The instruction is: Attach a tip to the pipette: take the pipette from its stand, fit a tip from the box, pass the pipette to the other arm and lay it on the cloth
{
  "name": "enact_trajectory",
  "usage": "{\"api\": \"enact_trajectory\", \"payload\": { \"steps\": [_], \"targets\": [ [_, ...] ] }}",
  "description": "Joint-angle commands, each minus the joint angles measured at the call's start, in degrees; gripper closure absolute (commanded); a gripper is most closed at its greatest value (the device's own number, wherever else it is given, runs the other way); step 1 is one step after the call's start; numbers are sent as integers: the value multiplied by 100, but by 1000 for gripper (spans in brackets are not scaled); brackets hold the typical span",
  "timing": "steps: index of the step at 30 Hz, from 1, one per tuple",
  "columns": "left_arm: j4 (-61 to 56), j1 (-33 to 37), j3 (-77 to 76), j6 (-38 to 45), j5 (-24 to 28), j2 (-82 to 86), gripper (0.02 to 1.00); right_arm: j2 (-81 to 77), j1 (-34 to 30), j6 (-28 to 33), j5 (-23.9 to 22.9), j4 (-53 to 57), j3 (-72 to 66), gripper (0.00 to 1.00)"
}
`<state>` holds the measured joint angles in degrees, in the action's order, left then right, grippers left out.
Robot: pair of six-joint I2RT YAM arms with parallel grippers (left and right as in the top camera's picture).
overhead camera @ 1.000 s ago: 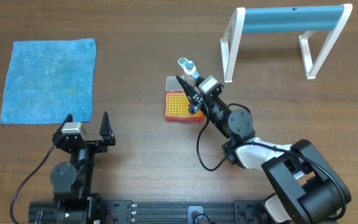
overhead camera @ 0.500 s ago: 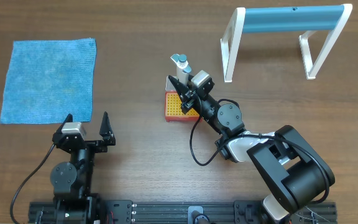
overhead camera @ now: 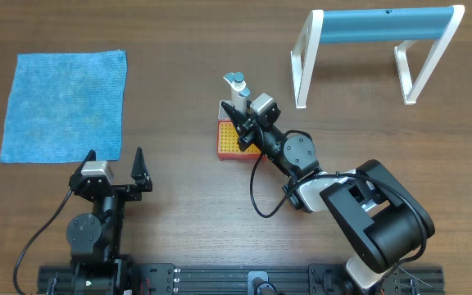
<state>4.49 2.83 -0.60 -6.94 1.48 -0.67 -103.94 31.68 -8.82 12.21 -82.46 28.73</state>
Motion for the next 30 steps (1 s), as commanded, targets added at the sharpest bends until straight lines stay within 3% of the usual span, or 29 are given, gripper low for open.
{"api": "enact_trajectory", "payload": {
  "steps": [1, 30],
  "targets": [
    [9, -22, 28, 52, -85, 35, 20, -55, 20, -103, 48, 98, 9, 925],
    [11, -22, 28, 52, -85, 35, 20, -422, -63, -103, 48, 144, 0, 925]
  ]
}}
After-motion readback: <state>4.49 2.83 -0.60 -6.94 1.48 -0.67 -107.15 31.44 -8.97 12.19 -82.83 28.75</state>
